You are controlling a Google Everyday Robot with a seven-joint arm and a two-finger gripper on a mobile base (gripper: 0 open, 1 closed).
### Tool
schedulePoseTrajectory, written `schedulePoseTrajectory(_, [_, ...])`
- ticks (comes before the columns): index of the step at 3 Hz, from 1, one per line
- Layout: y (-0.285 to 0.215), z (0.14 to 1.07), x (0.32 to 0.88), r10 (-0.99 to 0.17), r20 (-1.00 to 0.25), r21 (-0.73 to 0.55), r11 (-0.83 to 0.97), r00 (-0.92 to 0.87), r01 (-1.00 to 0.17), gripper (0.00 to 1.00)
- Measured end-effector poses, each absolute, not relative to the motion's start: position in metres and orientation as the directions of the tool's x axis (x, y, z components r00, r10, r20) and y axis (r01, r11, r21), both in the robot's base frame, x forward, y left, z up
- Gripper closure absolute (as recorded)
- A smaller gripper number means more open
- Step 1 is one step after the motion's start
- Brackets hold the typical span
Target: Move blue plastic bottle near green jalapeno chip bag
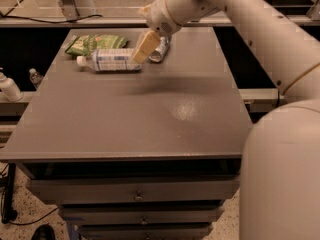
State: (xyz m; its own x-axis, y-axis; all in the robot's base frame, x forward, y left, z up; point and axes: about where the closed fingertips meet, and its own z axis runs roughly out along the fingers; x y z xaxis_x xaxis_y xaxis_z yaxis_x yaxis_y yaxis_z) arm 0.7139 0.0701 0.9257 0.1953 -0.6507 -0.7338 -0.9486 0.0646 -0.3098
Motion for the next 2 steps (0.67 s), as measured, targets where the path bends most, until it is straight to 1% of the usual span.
schedulePoseTrajectory(1, [0.024,0.972,0.679,-0.623,-0.758,-0.329,0.109,0.194,-0.938,0.00])
schedulePoseTrajectory(2, [-0.029,1.029,0.629,-0.614,-0.762,-0.374,0.159,0.205,-0.914,0.00])
